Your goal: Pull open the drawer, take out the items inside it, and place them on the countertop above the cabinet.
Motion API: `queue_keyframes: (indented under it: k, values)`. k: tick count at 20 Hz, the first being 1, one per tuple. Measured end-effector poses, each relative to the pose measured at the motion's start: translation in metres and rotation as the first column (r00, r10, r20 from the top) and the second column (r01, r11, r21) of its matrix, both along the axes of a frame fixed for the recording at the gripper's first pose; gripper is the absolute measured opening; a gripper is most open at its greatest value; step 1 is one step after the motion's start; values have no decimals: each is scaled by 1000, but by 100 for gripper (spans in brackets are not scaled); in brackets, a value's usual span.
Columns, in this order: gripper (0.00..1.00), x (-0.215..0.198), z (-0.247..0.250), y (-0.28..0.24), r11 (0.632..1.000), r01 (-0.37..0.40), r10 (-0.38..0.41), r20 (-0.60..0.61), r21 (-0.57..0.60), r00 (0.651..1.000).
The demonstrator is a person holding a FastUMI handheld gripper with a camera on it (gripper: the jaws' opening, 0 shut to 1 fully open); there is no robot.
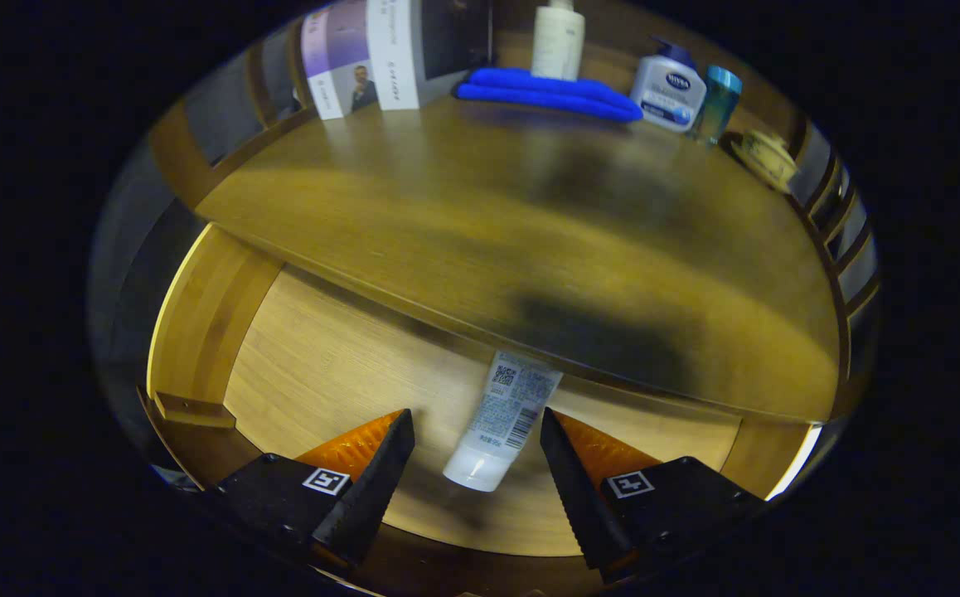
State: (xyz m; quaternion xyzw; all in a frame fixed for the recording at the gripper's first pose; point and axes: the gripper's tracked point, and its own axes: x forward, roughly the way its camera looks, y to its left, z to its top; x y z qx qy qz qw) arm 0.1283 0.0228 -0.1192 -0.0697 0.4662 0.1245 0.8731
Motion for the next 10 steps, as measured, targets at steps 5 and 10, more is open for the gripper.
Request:
queue_keyframes:
  k: [5,10]
  values:
    - [79,15,-13,-13,995,19,-20,-9,-102,1000]
    - [52,14,-12,-11,997,20,-23,-34,-76,999]
